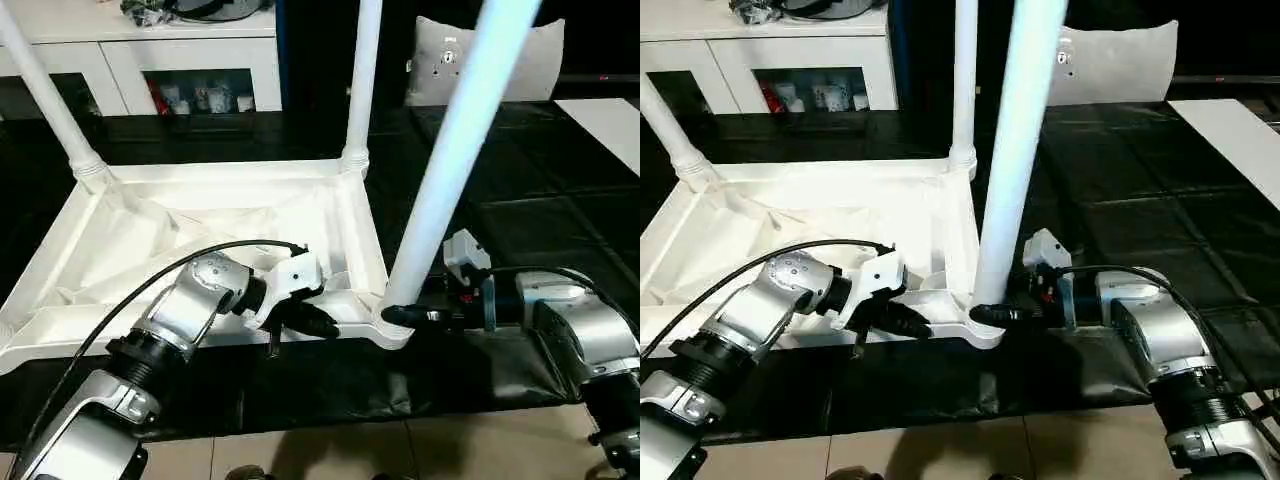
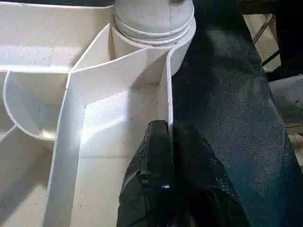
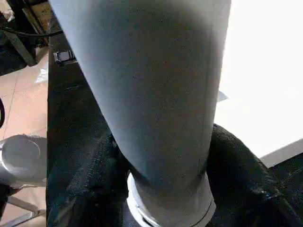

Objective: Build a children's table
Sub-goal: Rotate leg to tighten

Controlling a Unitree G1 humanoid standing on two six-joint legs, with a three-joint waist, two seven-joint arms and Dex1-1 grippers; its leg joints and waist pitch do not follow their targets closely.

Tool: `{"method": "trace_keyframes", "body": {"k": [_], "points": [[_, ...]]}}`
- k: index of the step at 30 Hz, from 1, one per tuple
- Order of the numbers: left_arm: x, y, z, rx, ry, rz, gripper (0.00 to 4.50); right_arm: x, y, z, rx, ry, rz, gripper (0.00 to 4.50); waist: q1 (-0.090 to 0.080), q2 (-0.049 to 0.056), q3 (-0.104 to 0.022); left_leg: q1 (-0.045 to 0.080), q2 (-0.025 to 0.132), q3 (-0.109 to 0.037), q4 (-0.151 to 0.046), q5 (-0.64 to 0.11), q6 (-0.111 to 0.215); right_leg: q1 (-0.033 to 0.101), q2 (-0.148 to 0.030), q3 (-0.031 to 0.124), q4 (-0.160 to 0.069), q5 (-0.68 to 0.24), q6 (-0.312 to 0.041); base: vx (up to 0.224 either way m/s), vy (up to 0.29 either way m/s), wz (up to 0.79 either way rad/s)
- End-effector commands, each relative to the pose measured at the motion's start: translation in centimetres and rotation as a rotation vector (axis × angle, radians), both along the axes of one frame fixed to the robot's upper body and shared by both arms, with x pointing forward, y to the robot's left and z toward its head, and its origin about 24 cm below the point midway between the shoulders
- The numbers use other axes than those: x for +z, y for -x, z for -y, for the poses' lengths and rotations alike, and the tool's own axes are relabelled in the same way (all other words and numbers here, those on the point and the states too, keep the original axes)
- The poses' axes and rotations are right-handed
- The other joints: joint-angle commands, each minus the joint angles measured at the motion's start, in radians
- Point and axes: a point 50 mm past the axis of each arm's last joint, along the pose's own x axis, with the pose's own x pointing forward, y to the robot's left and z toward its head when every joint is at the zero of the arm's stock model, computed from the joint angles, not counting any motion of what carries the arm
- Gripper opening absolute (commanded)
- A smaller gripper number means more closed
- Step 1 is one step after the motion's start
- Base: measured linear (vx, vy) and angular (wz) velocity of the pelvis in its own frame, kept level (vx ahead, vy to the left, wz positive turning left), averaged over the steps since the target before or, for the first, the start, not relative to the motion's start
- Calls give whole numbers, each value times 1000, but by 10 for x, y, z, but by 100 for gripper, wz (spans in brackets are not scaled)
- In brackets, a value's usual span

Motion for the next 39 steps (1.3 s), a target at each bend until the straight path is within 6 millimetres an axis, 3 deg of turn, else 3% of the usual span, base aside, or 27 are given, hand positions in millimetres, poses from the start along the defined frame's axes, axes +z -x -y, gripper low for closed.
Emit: {"method": "trace_keyframes", "body": {"k": [1, 3, 5, 6, 8, 9, 11, 12, 13, 14, 16, 17, 19, 27, 31, 34, 39], "points": [[1, 6, 10, -60, 42, -42, 0, -3, 4, -2, -8, -34, -32, 200, -5, -11, -71, 0, 31, -3, -66, -149, 83, 63, -66, 65, -72, -342, -145, 0, 0, 0], [1, 2, 12, 4, 56, -50, 0, -5, -1, -7, -73, -48, -29, 199, -6, -12, -71, -1, 32, -3, -67, -142, 80, 63, -66, 66, -69, -329, -151, 0, 0, 0], [1, -7, 18, 146, 70, -43, 0, -10, -8, -21, -180, -47, -25, 198, -13, -11, -67, -1, 27, -2, -67, -162, 68, 61, -64, 62, -76, -376, -139, 0, 0, 0], [1, -10, 20, 186, 72, -39, 0, -12, -12, -26, -226, -44, -21, 198, -17, -15, -60, 1, 23, -2, -68, -177, 58, 58, -64, 58, -88, -432, -120, 0, 0, 0], [1, -13, 23, 238, 72, -35, 0, -14, -17, -32, -302, -39, -23, 198, -24, -14, -59, 6, 17, -4, -68, -205, 39, 58, -65, 51, -101, -524, -79, 0, 0, 0], [2, -17, 26, 286, 79, -32, 0, -16, -23, -39, -382, -35, -31, 197, -27, -15, -58, 6, 15, -5, -69, -207, 39, 59, -66, 49, -105, -539, -67, 0, 0, 0], [6, -24, 33, 392, 90, -20, 0, -20, -32, -51, -546, -22, -64, 196, -50, -12, -57, -3, 16, -12, -71, -216, 19, 61, -63, 44, -103, -543, -50, 0, 0, 0], [6, -25, 34, 401, 91, -18, 0, -21, -33, -52, -558, -20, -65, 196, -50, -12, -57, -3, 16, -12, -71, -216, 19, 61, -63, 44, -103, -543, -50, 0, 0, 0], [9, -30, 38, 474, 102, -3, 0, -23, -38, -61, -646, -1, -65, 196, -62, -10, -58, 1, 12, -11, -69, -230, 21, 57, -64, 43, -109, -546, -42, 0, 0, 0], [11, -33, 42, 528, 117, 15, 0, -23, -40, -67, -669, 29, -33, 196, -70, -13, -57, -2, 10, -11, -68, -229, 24, 57, -63, 41, -110, -546, -43, 0, 0, 0], [13, -35, 45, 563, 125, 28, 0, -23, -44, -69, -693, 10, -23, 196, -73, -10, -61, 0, 8, -8, -65, -213, 36, 58, -64, 43, -112, -522, -44, 0, 0, 0], [14, -35, 46, 566, 130, 29, 0, -22, -45, -69, -694, -10, -25, 196, -74, -15, -61, -4, 10, -9, -67, -200, 50, 58, -63, 45, -107, -495, -54, 0, 0, 0], [15, -35, 49, 564, 139, 35, 0, -19, -48, -67, -700, -45, -24, 264, -73, -15, -63, -2, 14, -7, -67, -186, 65, 56, -63, 50, -103, -453, -71, 0, 0, 0], [13, -25, 45, 439, 116, 67, 0, -12, -42, -45, -612, -18, 35, 320, -59, -14, -74, -12, 22, -5, -64, -80, 108, 69, -64, 62, -68, -248, -152, 0, 0, 0], [11, -21, 35, 341, 99, 77, 0, -7, -37, -21, -506, 12, 97, 360, -46, -14, -80, -18, 22, -3, -54, -27, 147, 68, -62, 65, -50, -139, -194, 0, 0, 0], [8, -17, 26, 227, 64, 83, 0, 0, -27, -7, -377, 14, 103, 389, -38, -16, -75, -14, 24, 0, -55, -58, 154, 65, -63, 64, -57, -186, -189, 0, 0, 0], [8, -11, 12, 89, 30, 76, 0, 6, -14, 8, -233, 33, 104, 389, -20, -13, -71, -9, 31, -1, -60, -105, 119, 61, -64, 65, -63, -272, -159, 0, 0, 0]]}}
